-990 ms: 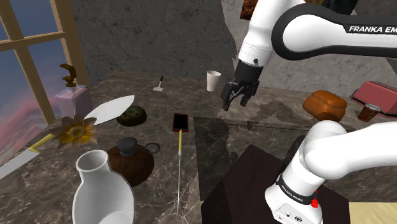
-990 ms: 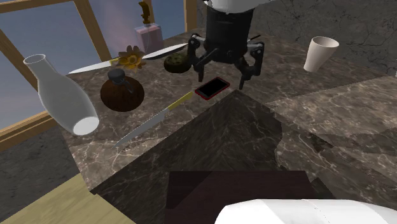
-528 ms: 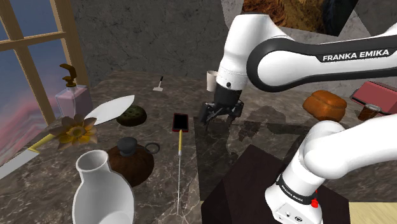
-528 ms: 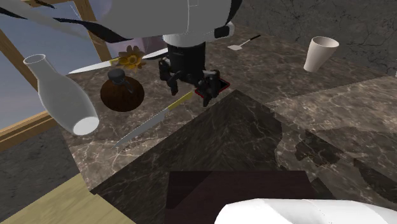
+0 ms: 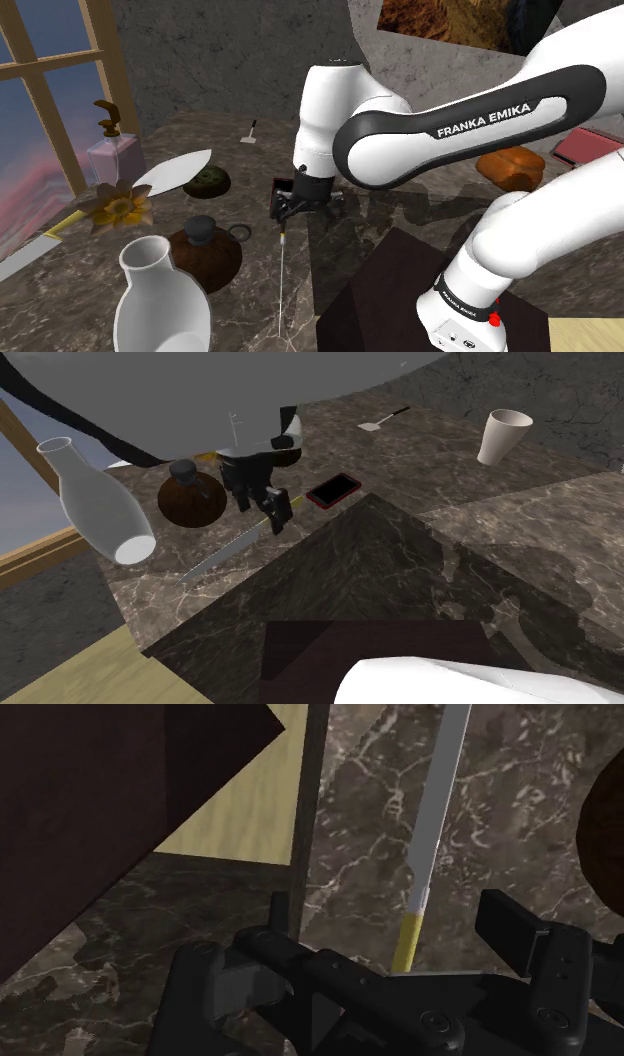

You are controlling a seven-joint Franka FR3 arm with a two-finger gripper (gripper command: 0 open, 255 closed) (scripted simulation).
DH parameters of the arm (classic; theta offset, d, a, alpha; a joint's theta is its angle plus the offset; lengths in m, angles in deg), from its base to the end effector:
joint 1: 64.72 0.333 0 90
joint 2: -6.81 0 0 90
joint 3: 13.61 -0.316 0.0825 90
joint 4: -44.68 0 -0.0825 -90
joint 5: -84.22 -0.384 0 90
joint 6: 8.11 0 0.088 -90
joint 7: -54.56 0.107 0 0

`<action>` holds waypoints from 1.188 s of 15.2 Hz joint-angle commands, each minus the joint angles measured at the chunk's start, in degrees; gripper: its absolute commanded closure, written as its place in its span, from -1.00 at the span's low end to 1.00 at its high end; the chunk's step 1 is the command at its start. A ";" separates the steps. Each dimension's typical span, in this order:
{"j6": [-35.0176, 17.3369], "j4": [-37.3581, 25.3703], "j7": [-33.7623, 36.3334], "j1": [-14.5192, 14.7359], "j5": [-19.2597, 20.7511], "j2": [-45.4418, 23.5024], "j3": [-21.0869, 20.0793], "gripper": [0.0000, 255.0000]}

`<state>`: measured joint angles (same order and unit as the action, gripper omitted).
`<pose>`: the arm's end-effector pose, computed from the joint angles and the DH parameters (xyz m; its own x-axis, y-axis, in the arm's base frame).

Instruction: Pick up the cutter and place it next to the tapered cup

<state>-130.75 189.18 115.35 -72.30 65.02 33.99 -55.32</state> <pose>0.3398 0.2449 0.4001 0.7610 -0.6481 0.0300 -0.6483 -0.7613 -0.0008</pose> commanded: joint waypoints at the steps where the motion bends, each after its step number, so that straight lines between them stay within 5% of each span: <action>1: -3.39 -1.91 6.50 -2.59 1.40 -5.23 -4.60 -1.00; 3: -6.22 -4.18 13.12 -5.79 4.48 -10.80 -9.05 -1.00; 11: -13.37 -1.62 16.33 -8.07 8.48 -16.49 -12.25 -1.00; 18: -13.36 -1.62 16.32 -8.05 8.47 -16.47 -12.23 -1.00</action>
<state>-144.10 187.56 131.68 -80.36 73.49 17.52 -67.55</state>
